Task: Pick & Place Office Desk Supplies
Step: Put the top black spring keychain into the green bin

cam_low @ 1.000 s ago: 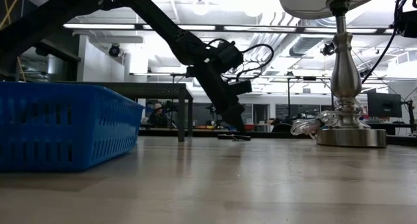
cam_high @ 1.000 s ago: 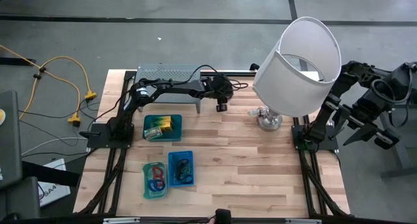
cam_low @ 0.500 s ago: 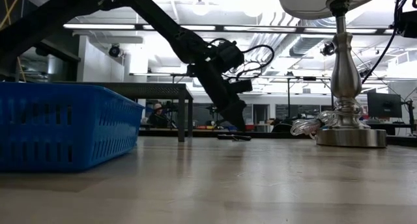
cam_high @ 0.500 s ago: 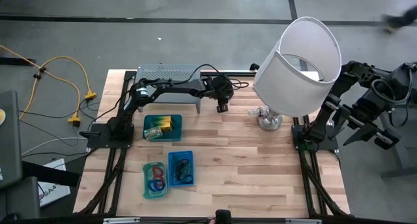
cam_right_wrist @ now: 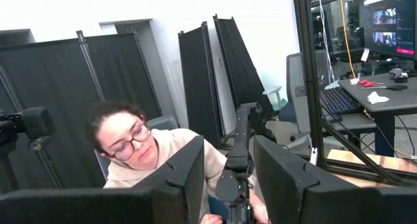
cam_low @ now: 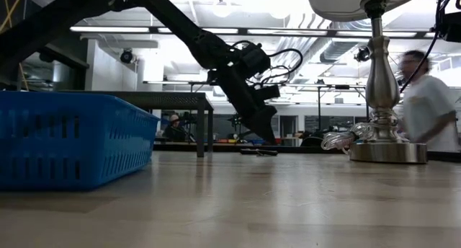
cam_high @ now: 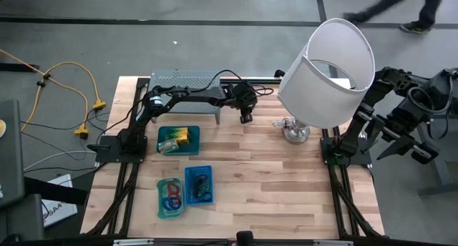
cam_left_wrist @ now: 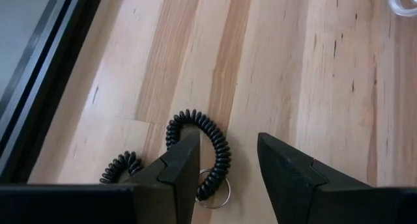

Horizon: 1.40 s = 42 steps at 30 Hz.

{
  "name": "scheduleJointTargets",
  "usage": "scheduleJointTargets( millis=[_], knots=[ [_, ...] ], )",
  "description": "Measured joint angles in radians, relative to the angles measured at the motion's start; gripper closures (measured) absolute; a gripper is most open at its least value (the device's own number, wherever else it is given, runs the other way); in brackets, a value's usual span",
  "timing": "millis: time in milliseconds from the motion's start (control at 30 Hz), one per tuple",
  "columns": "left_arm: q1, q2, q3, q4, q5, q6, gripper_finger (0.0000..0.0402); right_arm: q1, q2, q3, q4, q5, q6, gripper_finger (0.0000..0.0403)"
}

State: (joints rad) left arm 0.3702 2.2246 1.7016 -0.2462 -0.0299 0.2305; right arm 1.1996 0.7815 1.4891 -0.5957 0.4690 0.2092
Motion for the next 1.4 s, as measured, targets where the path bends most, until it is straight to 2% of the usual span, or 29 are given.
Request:
scheduleJointTargets(
  millis=[600,733,1133,1267,1400],
  knots=[
    [0.002,0.0,0.027,-0.024,0.063,-0.289,0.0255,0.0,0.0,0.0,0.0,0.0,0.0,0.0283],
    [0.013,0.0,0.027,-0.019,0.105,-0.355,0.0255,0.0,0.0,0.0,0.0,0.0,0.0,0.0283],
    [0.027,0.0,0.027,-0.019,0.107,-0.591,0.0255,0.0,0.0,0.0,0.0,0.0,0.0,0.0283],
    [0.028,0.0,0.027,-0.019,0.107,-0.613,0.0255,0.0,0.0,0.0,0.0,0.0,0.0,0.0283],
    [0.028,0.0,0.028,-0.025,0.108,-0.521,0.0255,0.0,0.0,0.0,0.0,0.0,0.0,0.0283]
  ],
)
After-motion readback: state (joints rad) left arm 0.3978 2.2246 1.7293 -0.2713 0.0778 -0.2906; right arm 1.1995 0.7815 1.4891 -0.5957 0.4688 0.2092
